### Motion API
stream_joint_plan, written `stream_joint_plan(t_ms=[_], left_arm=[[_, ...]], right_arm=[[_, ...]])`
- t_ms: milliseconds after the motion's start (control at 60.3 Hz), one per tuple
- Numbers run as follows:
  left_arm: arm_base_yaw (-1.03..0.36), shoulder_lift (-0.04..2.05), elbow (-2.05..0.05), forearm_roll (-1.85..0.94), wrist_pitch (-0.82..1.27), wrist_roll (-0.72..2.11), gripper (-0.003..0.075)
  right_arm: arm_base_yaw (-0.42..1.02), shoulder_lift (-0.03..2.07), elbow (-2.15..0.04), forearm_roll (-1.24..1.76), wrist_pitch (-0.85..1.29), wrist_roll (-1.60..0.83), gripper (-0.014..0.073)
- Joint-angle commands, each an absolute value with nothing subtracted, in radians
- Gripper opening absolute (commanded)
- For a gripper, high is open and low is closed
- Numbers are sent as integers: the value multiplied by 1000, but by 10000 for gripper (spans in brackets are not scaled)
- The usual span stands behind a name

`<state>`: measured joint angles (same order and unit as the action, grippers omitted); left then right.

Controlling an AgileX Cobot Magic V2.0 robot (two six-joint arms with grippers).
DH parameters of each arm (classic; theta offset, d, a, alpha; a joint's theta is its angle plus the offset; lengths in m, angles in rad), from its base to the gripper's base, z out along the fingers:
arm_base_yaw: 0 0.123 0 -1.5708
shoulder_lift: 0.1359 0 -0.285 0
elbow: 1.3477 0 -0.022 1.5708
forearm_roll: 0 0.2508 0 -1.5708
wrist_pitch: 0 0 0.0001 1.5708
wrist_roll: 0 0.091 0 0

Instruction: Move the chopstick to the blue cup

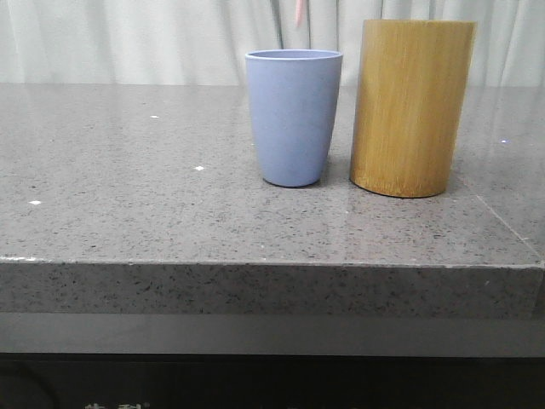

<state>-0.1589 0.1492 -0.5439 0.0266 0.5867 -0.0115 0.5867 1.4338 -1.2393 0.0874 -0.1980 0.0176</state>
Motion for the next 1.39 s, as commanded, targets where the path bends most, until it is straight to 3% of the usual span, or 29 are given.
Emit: stream_joint_plan(t_ms=[0, 149, 381, 498, 597, 813, 912, 1128, 1377], left_arm=[[-156, 161, -569, 18, 501, -19, -19], [-156, 161, -569, 18, 501, -19, -19], [-156, 161, -569, 18, 501, -19, -19], [-156, 161, -569, 18, 501, -19, -19], [-156, 161, -569, 18, 501, -19, -19], [-156, 161, -569, 18, 501, -19, -19], [-156, 161, -569, 18, 501, -19, -19], [-156, 161, -569, 18, 501, -19, -19], [-156, 161, -569, 18, 501, -19, -19]], right_arm=[[585, 1449, -1273, 86, -295, 19, -35], [585, 1513, -1273, 86, -245, 19, -13], [585, 1531, -1273, 86, -225, 19, 218], [585, 1516, -1273, 86, -221, 19, 293], [585, 1471, -1275, 87, -146, 19, 262], [529, 1364, -1375, 86, 222, 19, -2], [471, 1315, -1411, 86, 370, 19, -78], [309, 1205, -1405, 70, 579, 19, -87], [174, 1002, -1219, 32, 604, 18, -87]])
